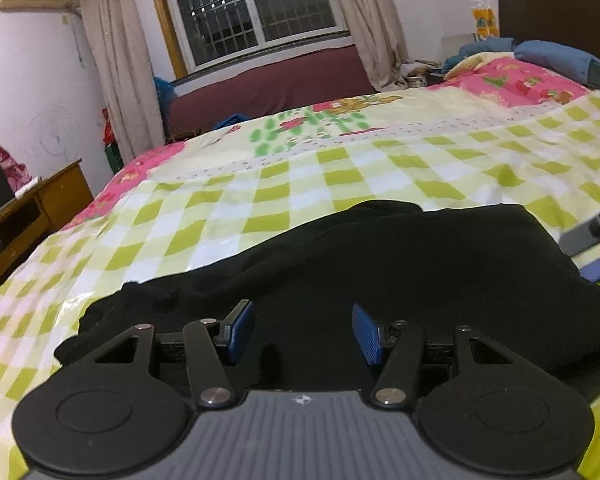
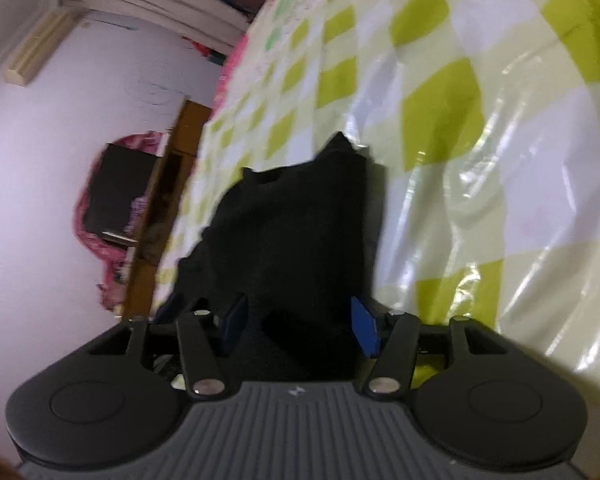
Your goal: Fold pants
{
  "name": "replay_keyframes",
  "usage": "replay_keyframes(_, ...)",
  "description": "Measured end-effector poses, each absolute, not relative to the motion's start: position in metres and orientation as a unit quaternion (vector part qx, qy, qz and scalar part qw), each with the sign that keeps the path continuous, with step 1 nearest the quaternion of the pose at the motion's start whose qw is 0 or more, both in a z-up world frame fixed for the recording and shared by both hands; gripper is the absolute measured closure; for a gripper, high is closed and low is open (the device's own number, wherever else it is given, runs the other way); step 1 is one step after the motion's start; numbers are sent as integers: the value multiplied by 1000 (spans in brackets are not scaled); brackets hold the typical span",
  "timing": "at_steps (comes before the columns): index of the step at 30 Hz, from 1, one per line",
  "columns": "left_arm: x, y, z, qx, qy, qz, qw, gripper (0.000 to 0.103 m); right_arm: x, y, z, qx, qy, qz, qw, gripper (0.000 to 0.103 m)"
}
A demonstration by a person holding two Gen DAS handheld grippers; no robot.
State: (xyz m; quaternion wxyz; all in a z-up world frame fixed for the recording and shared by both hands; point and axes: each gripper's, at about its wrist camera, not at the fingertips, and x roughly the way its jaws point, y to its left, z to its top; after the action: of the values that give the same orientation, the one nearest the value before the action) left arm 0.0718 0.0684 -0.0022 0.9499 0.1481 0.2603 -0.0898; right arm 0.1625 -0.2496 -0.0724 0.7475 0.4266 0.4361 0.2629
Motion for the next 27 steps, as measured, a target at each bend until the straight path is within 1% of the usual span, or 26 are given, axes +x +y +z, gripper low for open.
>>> replay_keyframes(5, 77, 62, -6, 153, 267, -101, 946, 35, 184, -231, -80, 410, 450, 264, 748, 41)
replay_keyframes(6, 76, 61, -6, 157, 268, -100, 945, 35, 183, -228, -73, 409, 445, 268, 750, 45)
replay_keyframes(7, 76, 60, -6, 159, 267, -101, 945, 35, 180, -226, -63, 403, 437, 273, 757, 50)
replay_keyframes(9, 73, 61, -5, 162, 265, -105, 945, 35, 165, -228, -41, 404, 397, 307, 765, 51)
replay_keyframes(11, 73, 63, -6, 162, 267, -108, 944, 35, 160, -233, -35, 404, 378, 318, 770, 51)
replay_keyframes(12, 73, 64, -8, 163, 269, -108, 943, 35, 164, -231, -39, 383, 388, 303, 782, 51)
replay_keyframes(14, 75, 63, -11, 167, 273, -105, 942, 35, 175, -227, -58, 346, 434, 251, 793, 50)
replay_keyframes(15, 75, 62, -10, 167, 272, -104, 942, 35, 180, -225, -70, 347, 448, 244, 787, 51)
replay_keyframes(17, 74, 61, -9, 168, 269, -105, 943, 35, 180, -225, -74, 349, 435, 253, 790, 50)
replay_keyframes(18, 74, 61, -8, 167, 268, -105, 943, 35, 181, -224, -74, 352, 432, 257, 790, 48)
replay_keyframes(21, 77, 61, -13, 159, 276, -109, 942, 35, 190, -217, -80, 396, 426, 259, 771, 45)
replay_keyframes(23, 80, 58, -16, 159, 281, -105, 941, 35, 194, -207, -69, 401, 420, 273, 767, 50)
replay_keyframes(24, 79, 57, -15, 161, 279, -104, 941, 35, 189, -208, -62, 402, 411, 290, 765, 55)
replay_keyframes(27, 77, 58, -11, 159, 274, -108, 942, 35, 175, -211, -40, 397, 376, 333, 768, 57)
